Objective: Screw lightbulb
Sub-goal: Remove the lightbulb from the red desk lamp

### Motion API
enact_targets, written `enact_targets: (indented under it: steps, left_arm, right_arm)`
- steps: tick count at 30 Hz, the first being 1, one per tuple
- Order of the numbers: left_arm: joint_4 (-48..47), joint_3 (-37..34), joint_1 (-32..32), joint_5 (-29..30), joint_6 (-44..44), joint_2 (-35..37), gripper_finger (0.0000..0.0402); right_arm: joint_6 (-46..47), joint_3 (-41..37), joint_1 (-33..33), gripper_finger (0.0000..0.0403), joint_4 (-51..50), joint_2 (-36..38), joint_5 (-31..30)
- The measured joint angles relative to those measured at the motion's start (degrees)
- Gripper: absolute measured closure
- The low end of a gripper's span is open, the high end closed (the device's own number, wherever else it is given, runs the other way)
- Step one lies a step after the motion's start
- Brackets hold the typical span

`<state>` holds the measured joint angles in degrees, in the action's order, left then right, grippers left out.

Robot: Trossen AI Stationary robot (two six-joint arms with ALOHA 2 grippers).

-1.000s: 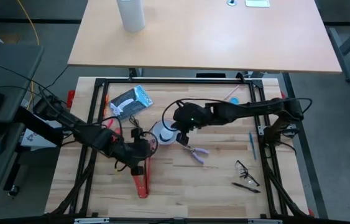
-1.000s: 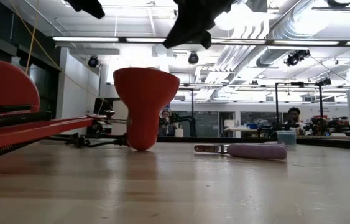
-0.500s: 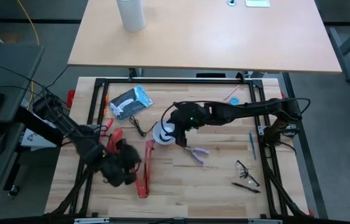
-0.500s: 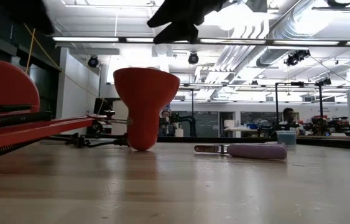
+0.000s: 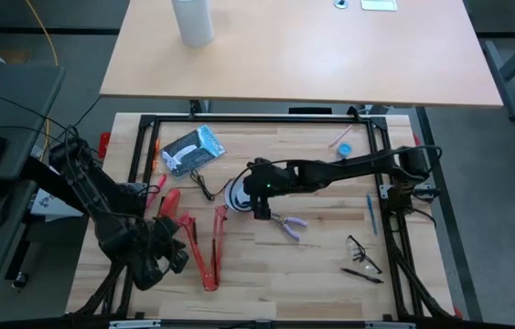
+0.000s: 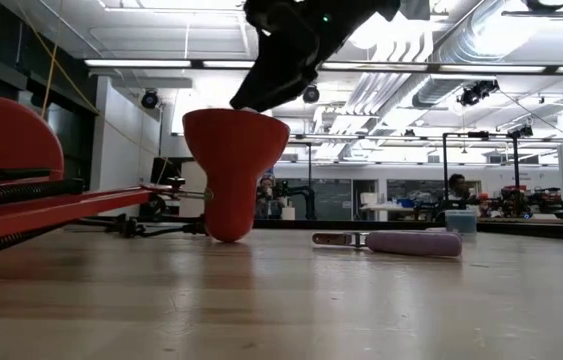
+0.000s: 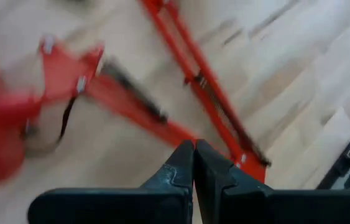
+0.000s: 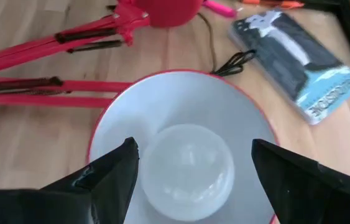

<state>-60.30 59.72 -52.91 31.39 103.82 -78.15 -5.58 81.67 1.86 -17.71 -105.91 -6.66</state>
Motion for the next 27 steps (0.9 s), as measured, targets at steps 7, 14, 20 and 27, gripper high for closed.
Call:
enact_targets:
  steps: [7, 14, 20, 27]
  left_arm:
    - [7.53, -7.39, -2.89, -4.97, 12.21, -0.07, 0.0402]
    - [18.04, -17.35, -2.28, -5.82, 16.09, -0.11, 0.0402]
    - [18.58, -22.09, 1.52, -5.82, 13.93, -0.10, 0.0402]
    - [23.06, -24.43, 12.10, -8.91, -2.73, 0.07, 0.0401]
  right_arm:
    - [-2.39, 0.02, -0.34, 0.0098, -0.85, -1.35, 2.65]
    - [-2.33, 0.09, -0.25, 0.0098, -0.53, -4.43, 2.13]
    - [-3.66, 0.14, 0.14, 0.0107, -2.15, -4.23, 0.73]
    - [-3.45, 0.28, 2.08, 0.0150, -6.30, -3.99, -1.84]
